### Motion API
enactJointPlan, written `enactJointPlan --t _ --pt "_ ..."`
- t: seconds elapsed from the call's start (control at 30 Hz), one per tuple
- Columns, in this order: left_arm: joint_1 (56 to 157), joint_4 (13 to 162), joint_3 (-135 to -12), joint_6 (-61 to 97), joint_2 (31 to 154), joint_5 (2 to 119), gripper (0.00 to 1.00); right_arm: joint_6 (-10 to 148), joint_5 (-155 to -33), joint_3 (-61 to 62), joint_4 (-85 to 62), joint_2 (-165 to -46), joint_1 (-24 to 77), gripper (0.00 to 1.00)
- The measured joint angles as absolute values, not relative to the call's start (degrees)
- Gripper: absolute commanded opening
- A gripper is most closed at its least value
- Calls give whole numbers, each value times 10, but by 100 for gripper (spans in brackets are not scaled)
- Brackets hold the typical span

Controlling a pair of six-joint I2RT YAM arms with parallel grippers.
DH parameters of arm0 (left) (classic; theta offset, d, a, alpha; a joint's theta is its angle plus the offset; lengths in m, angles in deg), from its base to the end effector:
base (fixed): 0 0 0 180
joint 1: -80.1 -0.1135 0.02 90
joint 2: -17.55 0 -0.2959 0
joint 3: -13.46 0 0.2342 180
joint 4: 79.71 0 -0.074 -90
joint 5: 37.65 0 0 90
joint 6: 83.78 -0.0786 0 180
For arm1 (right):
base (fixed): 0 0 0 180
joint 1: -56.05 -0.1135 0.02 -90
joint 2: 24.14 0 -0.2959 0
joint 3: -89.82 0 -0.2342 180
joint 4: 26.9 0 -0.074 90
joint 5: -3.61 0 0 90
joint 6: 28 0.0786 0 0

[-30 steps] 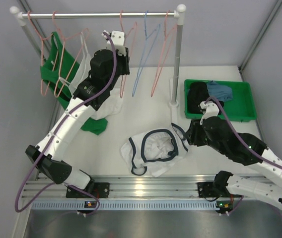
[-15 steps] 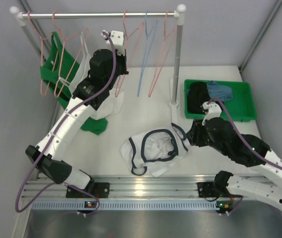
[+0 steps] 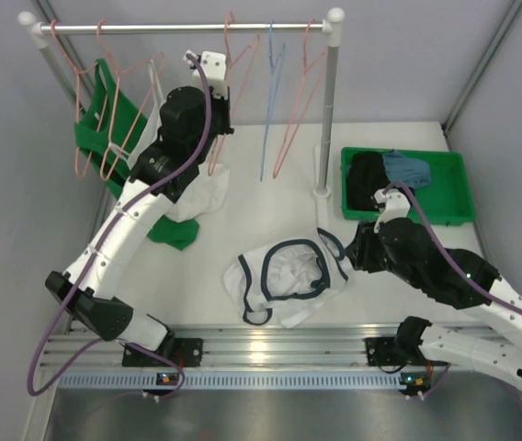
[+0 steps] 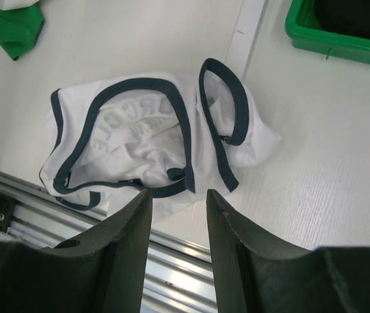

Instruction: Place the tank top on the hanger

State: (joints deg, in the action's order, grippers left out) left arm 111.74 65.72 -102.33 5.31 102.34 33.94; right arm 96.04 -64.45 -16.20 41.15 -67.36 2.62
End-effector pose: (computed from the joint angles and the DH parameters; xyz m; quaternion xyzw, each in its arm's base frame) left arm 0.3043 -0.1584 0.5195 0.0965 0.7213 -0.0667 0.6827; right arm 0.0966 0.0809 0.3469 -0.0649 0.8813 0.1781 0.4328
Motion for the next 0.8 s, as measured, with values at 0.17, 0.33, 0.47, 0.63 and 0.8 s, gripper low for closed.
enactJointPlan --t 0.17,0.33,0.47,0.63,0.8 --pt "1117 657 -1025 48 1023 334 0 960 -641 -162 412 -675 26 39" --pt "1116 659 -1020 45 1014 334 0 960 -639 -162 411 -676 26 39" --pt "1116 667 -1016 42 998 334 0 956 -639 -162 411 -678 26 39" --pt "1116 674 -1013 33 981 334 0 955 -639 -162 411 -678 27 39" --pt "1116 675 -976 31 948 335 0 955 -639 -168 408 -680 27 39"
